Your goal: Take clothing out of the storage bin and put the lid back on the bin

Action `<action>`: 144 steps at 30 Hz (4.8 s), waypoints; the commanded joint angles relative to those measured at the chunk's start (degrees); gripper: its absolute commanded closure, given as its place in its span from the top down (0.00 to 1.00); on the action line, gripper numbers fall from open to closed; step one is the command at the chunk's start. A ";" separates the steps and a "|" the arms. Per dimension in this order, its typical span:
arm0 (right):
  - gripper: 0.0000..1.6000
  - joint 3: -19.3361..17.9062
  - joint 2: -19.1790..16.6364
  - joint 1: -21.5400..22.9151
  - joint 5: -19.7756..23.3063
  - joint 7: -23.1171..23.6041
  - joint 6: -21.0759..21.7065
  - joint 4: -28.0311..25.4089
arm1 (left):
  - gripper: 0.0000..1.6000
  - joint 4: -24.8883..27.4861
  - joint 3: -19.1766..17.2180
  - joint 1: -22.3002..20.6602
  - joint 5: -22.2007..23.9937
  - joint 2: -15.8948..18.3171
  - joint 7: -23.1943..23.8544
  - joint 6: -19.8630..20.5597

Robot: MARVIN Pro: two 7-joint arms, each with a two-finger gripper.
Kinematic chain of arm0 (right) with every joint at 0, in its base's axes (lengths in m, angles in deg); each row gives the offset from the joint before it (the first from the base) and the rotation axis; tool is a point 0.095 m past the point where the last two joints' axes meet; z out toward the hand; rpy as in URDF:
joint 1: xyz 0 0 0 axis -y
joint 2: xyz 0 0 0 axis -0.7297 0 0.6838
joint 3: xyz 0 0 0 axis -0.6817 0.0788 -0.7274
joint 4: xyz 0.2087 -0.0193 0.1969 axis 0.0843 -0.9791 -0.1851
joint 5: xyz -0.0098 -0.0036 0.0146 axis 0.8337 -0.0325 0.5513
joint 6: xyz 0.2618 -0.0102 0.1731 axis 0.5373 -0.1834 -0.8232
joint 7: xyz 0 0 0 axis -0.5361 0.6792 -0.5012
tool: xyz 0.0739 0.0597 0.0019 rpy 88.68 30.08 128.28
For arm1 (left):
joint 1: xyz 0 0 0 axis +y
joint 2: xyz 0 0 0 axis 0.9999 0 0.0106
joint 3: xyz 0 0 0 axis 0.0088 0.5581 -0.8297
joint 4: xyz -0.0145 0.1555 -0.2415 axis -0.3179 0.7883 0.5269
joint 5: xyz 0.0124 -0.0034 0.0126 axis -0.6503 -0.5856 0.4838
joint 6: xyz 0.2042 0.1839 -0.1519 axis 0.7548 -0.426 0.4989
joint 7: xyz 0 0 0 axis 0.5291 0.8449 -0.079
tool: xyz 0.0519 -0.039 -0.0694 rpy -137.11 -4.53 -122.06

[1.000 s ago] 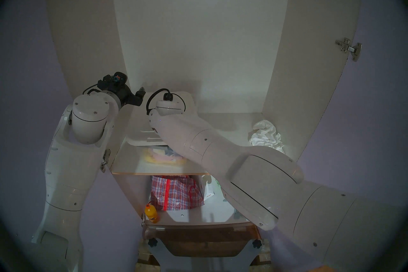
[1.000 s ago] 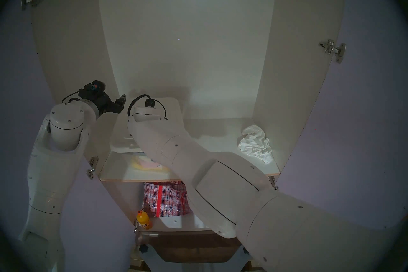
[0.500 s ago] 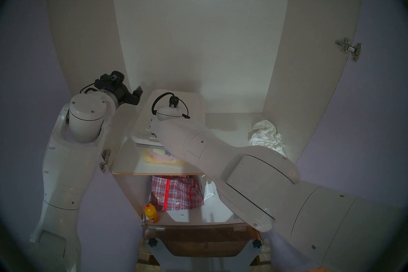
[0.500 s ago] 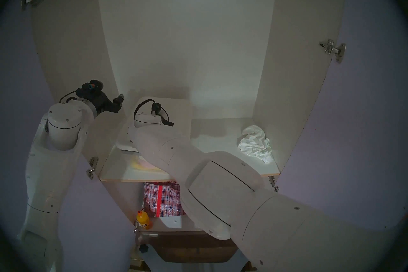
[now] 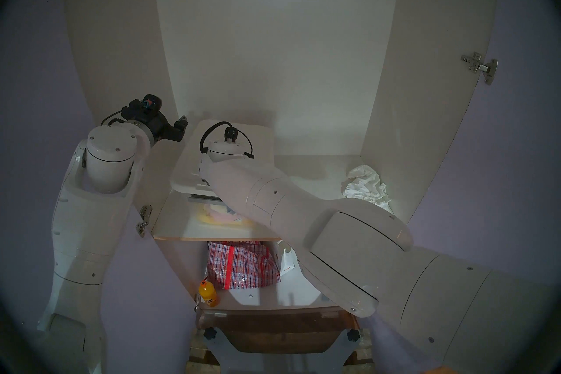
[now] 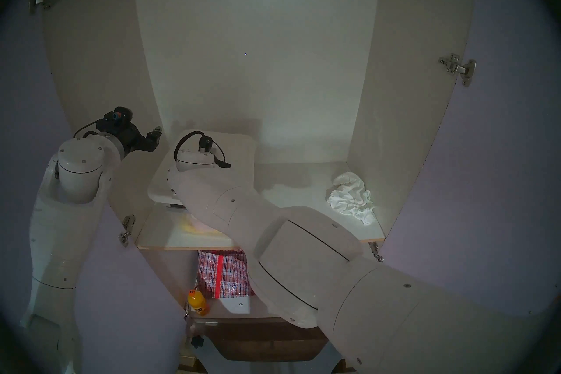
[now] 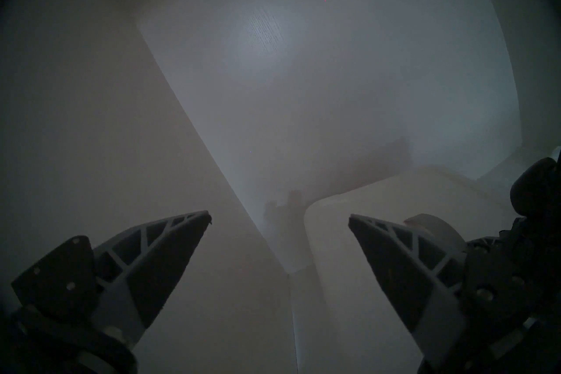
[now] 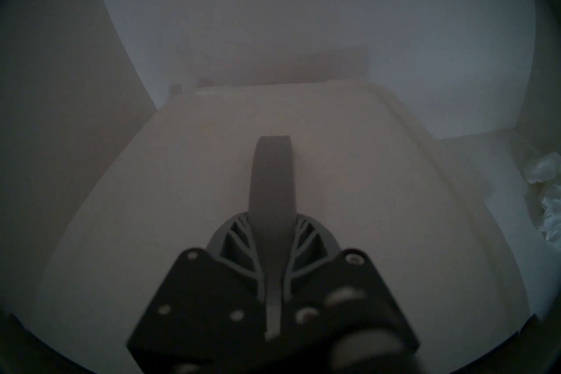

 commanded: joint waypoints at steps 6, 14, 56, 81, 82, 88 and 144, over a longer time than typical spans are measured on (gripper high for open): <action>0.00 3.74 0.86 1.05 0.20 -3.81 -1.68 -3.77 | 1.00 1.30 0.16 -1.24 0.50 0.51 0.59 -0.51; 0.00 5.57 0.86 0.14 1.00 -7.80 -3.41 -3.73 | 1.00 1.08 0.10 -1.60 0.88 1.29 0.70 -0.44; 1.00 4.06 0.86 9.75 3.39 -15.62 -6.51 -2.72 | 1.00 0.74 0.43 -1.19 2.38 2.04 1.17 -0.73; 1.00 -1.03 -20.53 7.15 7.26 4.86 10.84 -22.01 | 1.00 2.47 3.80 -0.80 1.42 -0.22 -3.15 -0.13; 1.00 -0.99 -20.64 7.18 7.23 5.32 10.90 -21.97 | 1.00 2.50 3.81 -0.78 1.44 -0.21 -3.20 -0.10; 1.00 -0.47 -20.90 7.40 7.56 5.95 10.73 -21.78 | 1.00 2.54 3.87 -0.77 1.55 -0.15 -3.38 -0.06; 1.00 12.53 -16.88 17.86 -0.88 35.69 -5.47 21.97 | 1.00 2.52 4.01 -0.75 1.78 0.01 -3.69 -0.10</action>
